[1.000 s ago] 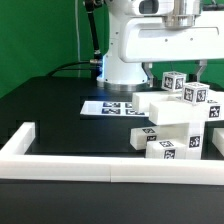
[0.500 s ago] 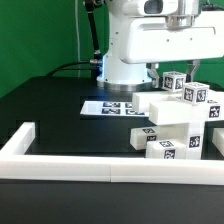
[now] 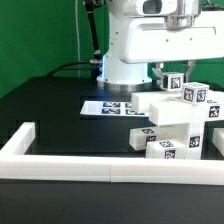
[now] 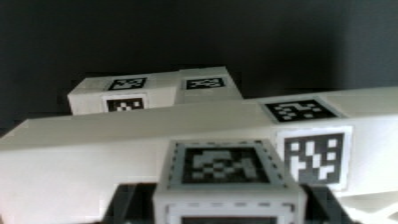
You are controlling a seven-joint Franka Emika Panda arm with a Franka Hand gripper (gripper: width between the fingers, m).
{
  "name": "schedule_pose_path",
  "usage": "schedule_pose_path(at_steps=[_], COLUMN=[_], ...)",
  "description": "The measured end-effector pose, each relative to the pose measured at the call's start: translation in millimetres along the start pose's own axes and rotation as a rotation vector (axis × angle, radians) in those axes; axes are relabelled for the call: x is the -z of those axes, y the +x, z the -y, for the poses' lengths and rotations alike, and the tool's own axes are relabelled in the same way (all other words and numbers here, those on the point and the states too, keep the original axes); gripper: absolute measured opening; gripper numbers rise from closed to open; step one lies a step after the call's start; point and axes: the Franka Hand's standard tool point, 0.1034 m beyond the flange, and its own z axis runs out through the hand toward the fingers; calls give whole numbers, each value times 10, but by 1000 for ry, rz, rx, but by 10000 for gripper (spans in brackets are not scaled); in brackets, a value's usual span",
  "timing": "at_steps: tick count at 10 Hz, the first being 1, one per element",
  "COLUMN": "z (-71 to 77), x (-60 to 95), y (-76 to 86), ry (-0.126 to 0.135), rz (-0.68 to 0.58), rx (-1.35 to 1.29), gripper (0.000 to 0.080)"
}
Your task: Assemble chair
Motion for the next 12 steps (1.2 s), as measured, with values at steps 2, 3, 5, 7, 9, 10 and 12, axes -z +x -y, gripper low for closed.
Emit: schedule_pose_path(at_steps=[2,3,5,7,9,10,12], z=[1,-1,-11,-9,-2,-1,1], x=[0,-2,-4,-7,-8,-9,-10], y=[0,-1,-4,-4,-4,-3,-2], ry=[0,2,3,9,13,19,37], rz=[0,0,1,0,1,2,6], rx=[-128,-188,-368,-546,-718,-790,-970], gripper=[268,268,269,271,271,271,271])
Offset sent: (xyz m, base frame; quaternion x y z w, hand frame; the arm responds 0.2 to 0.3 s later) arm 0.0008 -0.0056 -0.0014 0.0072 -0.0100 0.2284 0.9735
